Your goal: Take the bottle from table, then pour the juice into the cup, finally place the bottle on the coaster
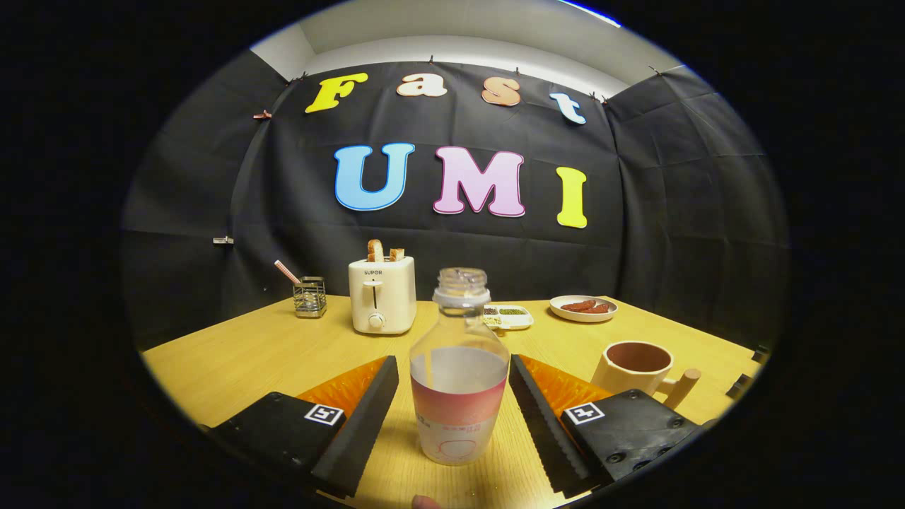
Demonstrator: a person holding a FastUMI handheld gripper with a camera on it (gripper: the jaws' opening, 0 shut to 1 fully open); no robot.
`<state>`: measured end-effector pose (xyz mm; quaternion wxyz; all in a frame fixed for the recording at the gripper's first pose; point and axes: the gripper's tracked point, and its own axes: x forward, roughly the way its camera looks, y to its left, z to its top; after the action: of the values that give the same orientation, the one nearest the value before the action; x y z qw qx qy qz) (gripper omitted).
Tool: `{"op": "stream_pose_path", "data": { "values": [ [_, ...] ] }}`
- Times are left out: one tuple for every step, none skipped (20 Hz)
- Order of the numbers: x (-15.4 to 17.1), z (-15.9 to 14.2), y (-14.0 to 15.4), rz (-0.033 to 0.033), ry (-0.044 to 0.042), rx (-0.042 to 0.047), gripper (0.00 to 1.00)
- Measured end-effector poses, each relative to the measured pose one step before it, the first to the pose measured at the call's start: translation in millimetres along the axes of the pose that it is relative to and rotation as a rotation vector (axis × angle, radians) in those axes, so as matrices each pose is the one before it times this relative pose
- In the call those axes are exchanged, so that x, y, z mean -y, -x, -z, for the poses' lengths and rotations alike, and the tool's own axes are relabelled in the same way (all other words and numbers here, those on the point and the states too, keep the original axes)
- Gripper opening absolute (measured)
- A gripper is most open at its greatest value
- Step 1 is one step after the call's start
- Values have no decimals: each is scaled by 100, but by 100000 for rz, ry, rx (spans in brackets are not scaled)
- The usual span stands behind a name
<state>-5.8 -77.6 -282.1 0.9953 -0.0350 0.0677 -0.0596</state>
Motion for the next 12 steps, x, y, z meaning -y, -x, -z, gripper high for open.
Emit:
{"op": "stream_pose_path", "data": {
  "values": [
    [67, 292, -331, -431, -27, 518, 97],
    [108, 326, -149, -281, -194, 309, 97],
    [52, 287, -211, -557, -550, -161, 97],
    [101, 106, -147, 120, -458, 607, 97],
    [279, 64, -136, 786, -481, 545, 97],
    [294, -170, -172, 605, -1273, 953, 97],
    [230, -237, -128, 961, -628, 1385, 97],
    [166, 47, -425, 625, -1093, 787, 97],
    [-35, 20, -196, 144, 49, -160, 97],
    [-368, 183, -139, -778, 254, -625, 97],
    [-158, 7, -43, -282, -195, 247, 98],
    [102, -516, -4, 271, -142, 2062, 97]
  ]
}}
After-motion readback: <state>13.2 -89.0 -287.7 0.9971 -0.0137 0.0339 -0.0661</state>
